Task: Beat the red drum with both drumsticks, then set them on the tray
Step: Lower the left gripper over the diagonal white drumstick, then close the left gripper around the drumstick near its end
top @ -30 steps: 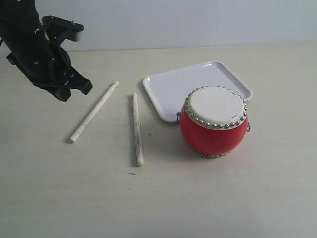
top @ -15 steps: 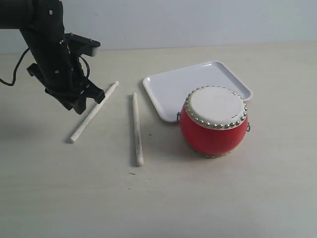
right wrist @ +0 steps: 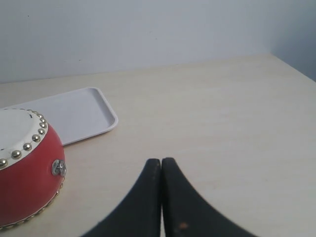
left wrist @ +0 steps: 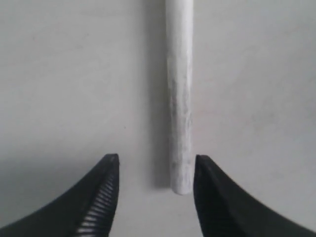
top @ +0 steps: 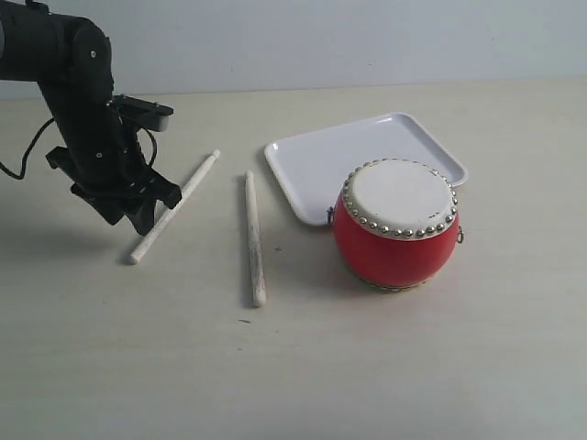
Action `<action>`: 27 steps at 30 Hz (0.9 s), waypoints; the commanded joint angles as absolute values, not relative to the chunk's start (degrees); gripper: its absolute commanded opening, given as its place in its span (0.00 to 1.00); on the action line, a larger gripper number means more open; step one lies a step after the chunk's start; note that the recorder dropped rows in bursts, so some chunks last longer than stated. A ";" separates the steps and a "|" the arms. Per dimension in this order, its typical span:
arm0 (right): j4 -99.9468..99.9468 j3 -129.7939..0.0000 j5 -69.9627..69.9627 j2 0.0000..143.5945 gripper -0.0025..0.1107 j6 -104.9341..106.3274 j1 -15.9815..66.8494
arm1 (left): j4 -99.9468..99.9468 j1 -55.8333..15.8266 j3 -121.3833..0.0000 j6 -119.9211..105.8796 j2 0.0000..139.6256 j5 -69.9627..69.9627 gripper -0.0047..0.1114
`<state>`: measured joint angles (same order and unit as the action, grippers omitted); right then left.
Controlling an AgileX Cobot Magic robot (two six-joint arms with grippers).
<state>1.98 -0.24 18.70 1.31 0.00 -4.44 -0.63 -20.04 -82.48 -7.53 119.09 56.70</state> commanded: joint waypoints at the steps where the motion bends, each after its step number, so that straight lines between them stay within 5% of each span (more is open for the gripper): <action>1: 2.20 0.00 17.75 1.47 0.02 0.00 -4.72 | -2.20 -19.95 -82.84 -8.72 119.78 54.84 0.45; 27: 2.20 0.00 17.75 1.47 0.02 0.00 -4.72 | -4.07 -19.95 -82.84 -9.23 123.50 52.11 0.45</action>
<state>1.98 -0.24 18.70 1.31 0.00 -4.44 -2.77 -20.04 -82.61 -9.14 123.59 52.40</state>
